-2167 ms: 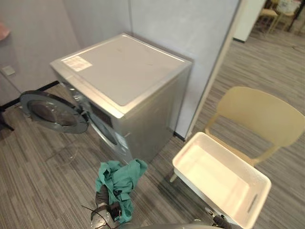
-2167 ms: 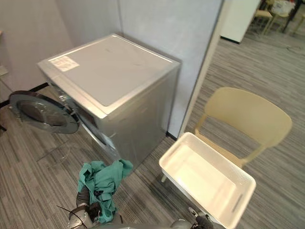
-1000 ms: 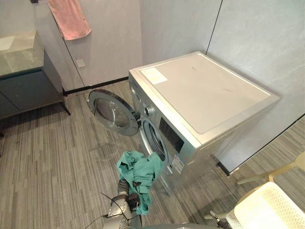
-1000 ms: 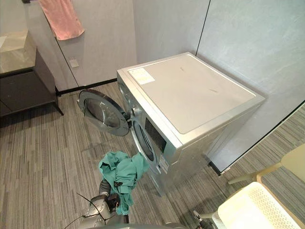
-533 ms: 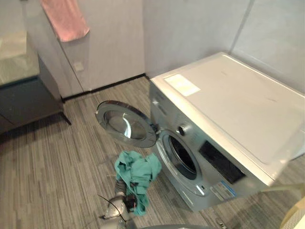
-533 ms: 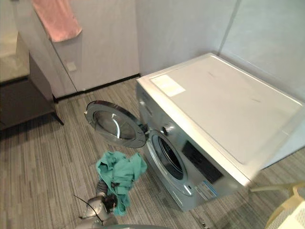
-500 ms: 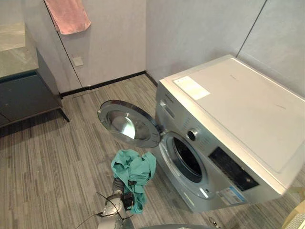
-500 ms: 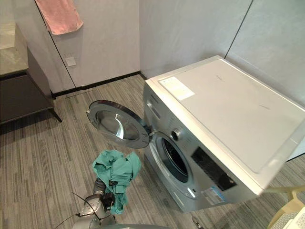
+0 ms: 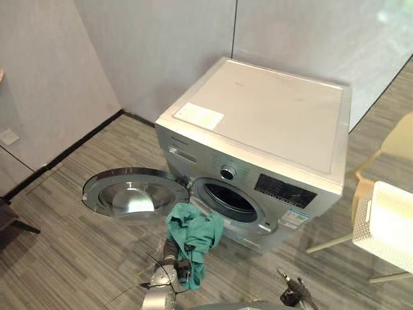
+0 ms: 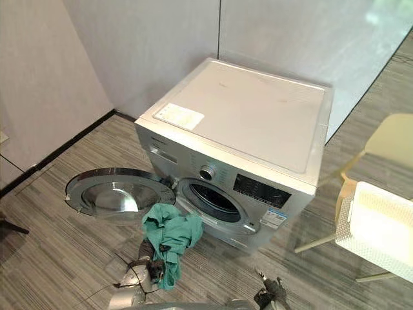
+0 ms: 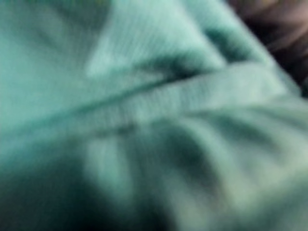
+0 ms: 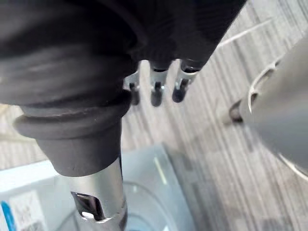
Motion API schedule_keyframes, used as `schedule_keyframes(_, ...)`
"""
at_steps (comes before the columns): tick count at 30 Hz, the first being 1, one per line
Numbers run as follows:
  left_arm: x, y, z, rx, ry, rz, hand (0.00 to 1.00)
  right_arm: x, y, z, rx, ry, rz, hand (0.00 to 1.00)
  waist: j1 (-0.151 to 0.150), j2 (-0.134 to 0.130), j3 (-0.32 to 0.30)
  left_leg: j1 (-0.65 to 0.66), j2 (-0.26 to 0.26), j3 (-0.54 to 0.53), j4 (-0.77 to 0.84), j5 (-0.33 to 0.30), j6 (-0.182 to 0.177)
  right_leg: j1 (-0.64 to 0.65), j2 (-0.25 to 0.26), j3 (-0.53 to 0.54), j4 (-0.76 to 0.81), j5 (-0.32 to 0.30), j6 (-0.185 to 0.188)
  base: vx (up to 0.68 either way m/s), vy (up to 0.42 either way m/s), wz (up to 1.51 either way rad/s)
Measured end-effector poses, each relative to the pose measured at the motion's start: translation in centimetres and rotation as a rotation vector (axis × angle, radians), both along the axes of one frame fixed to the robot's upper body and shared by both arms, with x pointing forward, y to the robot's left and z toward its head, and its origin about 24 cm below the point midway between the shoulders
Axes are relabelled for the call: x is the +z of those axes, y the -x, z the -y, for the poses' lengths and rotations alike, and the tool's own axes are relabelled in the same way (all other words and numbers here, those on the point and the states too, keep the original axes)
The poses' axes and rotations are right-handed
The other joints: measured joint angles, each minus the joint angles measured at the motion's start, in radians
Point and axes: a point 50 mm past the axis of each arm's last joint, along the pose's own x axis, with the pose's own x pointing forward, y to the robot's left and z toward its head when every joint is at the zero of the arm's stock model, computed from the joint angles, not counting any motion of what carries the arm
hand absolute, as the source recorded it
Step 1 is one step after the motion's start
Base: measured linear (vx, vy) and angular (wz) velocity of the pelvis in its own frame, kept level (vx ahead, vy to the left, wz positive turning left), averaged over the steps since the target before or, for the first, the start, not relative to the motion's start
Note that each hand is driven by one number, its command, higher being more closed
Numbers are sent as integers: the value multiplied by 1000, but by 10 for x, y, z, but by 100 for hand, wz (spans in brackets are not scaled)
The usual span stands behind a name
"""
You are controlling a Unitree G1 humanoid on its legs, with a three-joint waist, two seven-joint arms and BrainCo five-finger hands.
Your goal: Pick up the laundry basket with both hands and put the clothes into the washing machine.
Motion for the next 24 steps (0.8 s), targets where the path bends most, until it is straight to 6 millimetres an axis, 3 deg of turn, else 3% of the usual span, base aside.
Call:
schedule_keyframes(1, 2, 1, -1, 8, -2, 7, 100, 0, -1, -2, 11, 1, 4, 0, 13, 13, 2, -43, 46, -74, 152, 35, 47, 28, 24, 26, 5, -12, -18, -25, -94, -72)
schedule_keyframes(2, 5, 0, -1, 9, -1, 23, 100, 1, -4, -2, 26, 6, 15, 0, 20, 8, 7, -116, 71, -179, 300, 111, 103, 42, 50, 56, 13, -22, -32, -25, -94, -85)
schedule_keyframes(3, 6, 0, -2, 11, -1, 32, 100, 2, -5, -3, 40, 13, 18, 0, 25, 14, 12, -151, 71, -229, 351, 165, 107, 46, 54, 79, 16, -27, -40, 19, 12, -93)
schedule_keyframes(4, 9, 1, -1, 13, 2, 44, 100, 3, -8, -3, 62, 23, 25, 0, 48, 5, 6, -207, 45, -316, 442, 173, 88, 50, 55, 119, 17, -30, -45, 42, 44, -74)
schedule_keyframes(5, 9, 1, -1, 14, 2, 46, 100, 3, -8, -4, 67, 24, 26, 0, 48, 5, 6, -222, 33, -337, 457, 161, 79, 50, 54, 129, 16, -33, -50, 90, 87, -92)
schedule_keyframes(6, 9, 2, 0, 5, 3, 48, 100, 4, -12, -6, 84, 22, 31, 0, 50, 6, 7, -269, -23, -415, 453, 97, 49, 48, 47, 170, 5, -33, -51, 134, 120, -87)
schedule_keyframes(8, 7, 6, -2, 6, -3, 35, 100, 3, -15, -9, 105, 16, 30, 0, 49, 7, 7, -276, -81, -488, 309, 42, 35, 47, 36, 225, -4, -23, -35, 198, 158, -96)
schedule_keyframes(10, 5, 10, -3, 5, -6, 22, 100, 3, -15, -9, 128, 22, 28, 0, 45, 6, 6, -232, -131, -600, -11, 37, 19, 55, 17, 280, -17, -17, -22, 270, 233, -82)
schedule_keyframes(11, 5, 11, -3, 0, -5, 21, 100, 3, -14, -7, 129, 26, 23, 0, 43, 11, 4, -214, -151, -639, -96, 45, 15, 60, 11, 287, -21, -17, -14, 282, 298, -62)
schedule_keyframes(12, 4, 10, 2, -24, 2, 20, 100, 1, -9, -1, 130, 41, -1, 0, 43, 36, -10, -176, -174, -709, -216, 82, -59, 69, 0, 302, -34, -24, 25, 287, 343, -35)
schedule_keyframes(13, 2, 9, 3, -50, 0, 10, 100, -2, -5, 1, 132, 41, -31, 0, 37, 20, -13, -156, -193, -703, -240, 69, -100, 81, -25, 311, -55, -23, 46, 373, 446, -28)
schedule_keyframes(14, 2, 2, -3, -82, -34, 14, 100, -6, -2, -3, 139, 22, -60, 0, 35, -5, -18, -156, -239, -669, -243, 71, -94, 84, -82, 310, -80, 17, 92, 325, 420, -6)
schedule_keyframes(15, 1, 1, -7, -109, -61, 14, 100, -6, -2, -3, 128, 17, -54, 0, 21, -2, -16, -156, -265, -655, -231, 71, -87, 92, -111, 309, -96, 50, 110, 233, 365, -3)
schedule_keyframes(17, 2, 0, -10, -132, -81, 19, 100, -5, -6, 0, 134, 23, -41, 0, 20, 16, -8, -141, -268, -612, -231, 57, -56, 85, -128, 330, -96, 81, 129, 76, 259, -33)
schedule_keyframes(18, 1, 1, -11, -134, -87, 18, 100, -4, -10, 1, 141, 26, -33, 0, 23, 29, -10, -144, -264, -578, -242, 54, -51, 55, -136, 356, -94, 97, 151, 10, 179, -67)
schedule_keyframes(21, 6, -7, -7, -185, -95, 49, 100, 0, -25, 3, 184, 41, -4, 0, 15, 50, 8, -215, -264, -523, -255, 63, -33, -52, -159, 381, -101, 108, 168, -69, 111, -63)
schedule_keyframes(23, 11, -17, 2, -220, -86, 85, 100, 2, -32, 9, 190, 59, 6, 0, 11, 60, 45, -268, -261, -515, -229, 68, -26, -96, -160, 385, -105, 114, 178, -150, 75, -23)
schedule_keyframes(24, 17, -28, 8, -248, -88, 122, 100, 4, -38, 12, 200, 73, 19, 0, 1, 60, 91, -292, -260, -514, -210, 69, -24, -112, -158, 386, -104, 114, 178, -186, 72, -14)
